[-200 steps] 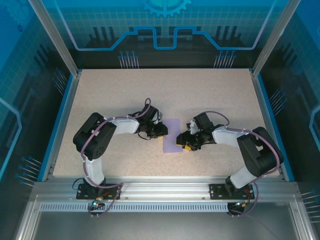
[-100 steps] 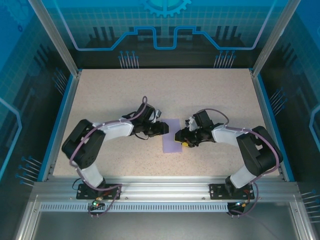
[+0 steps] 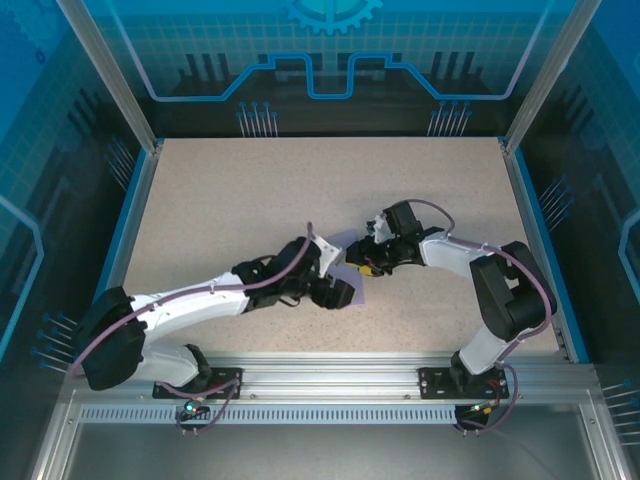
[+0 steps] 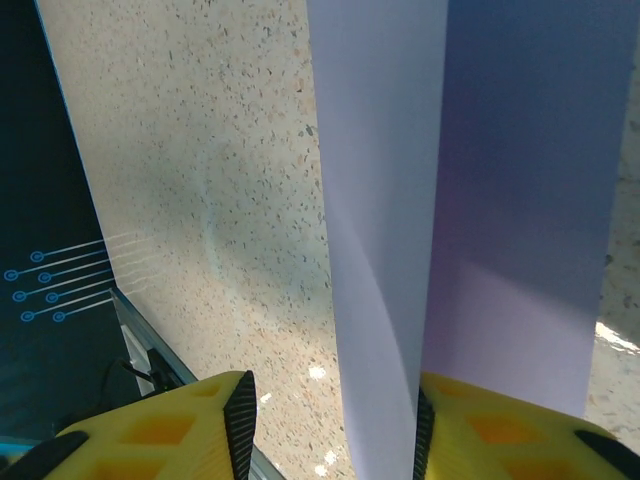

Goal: Fold a paper plane with a square sheet of paper (fold left side to right side)
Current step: Fold the triangle a second time at the center of the table.

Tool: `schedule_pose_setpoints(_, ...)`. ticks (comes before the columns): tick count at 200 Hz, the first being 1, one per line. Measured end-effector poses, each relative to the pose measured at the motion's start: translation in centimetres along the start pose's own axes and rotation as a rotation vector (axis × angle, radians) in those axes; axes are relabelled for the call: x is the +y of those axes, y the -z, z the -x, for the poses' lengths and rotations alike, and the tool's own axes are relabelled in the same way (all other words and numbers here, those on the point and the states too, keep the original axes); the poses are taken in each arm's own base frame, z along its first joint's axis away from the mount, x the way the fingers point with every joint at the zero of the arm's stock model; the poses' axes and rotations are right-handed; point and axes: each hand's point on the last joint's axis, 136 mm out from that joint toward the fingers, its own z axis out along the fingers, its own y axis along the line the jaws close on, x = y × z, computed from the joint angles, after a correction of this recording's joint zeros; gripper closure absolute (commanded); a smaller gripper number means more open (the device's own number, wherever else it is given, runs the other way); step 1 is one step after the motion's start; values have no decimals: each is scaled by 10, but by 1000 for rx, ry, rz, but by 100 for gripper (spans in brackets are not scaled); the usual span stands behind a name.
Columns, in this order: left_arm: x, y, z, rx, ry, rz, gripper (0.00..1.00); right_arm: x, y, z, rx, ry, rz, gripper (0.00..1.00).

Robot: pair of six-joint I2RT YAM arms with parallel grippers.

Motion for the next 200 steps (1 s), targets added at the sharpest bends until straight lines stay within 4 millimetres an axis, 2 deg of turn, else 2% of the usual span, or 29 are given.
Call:
schedule_pose_setpoints(18, -7, -9, -13, 40, -67, 50, 21, 1, 0, 2, 1, -2, -1, 56)
schedule_pose_setpoints(68, -12, -44, -18, 98, -175, 202, 18, 2, 0, 4, 2, -7, -4, 57)
schedule_pose_setpoints(99, -6, -64, -15, 118, -214, 307, 16, 1, 0, 4, 4, -10, -6, 57)
schedule_pose_setpoints(135, 4, -75, -12, 126, -238, 401, 15, 1, 0, 3, 5, -11, -7, 57)
schedule_pose_setpoints(163, 15, -80, -15, 142, -256, 462, 25, 0, 0, 3, 6, -12, -8, 57)
schedule_pose_setpoints(200, 21, -80, -16, 152, -284, 496, 52, -1, -1, 2, 9, -16, -12, 57)
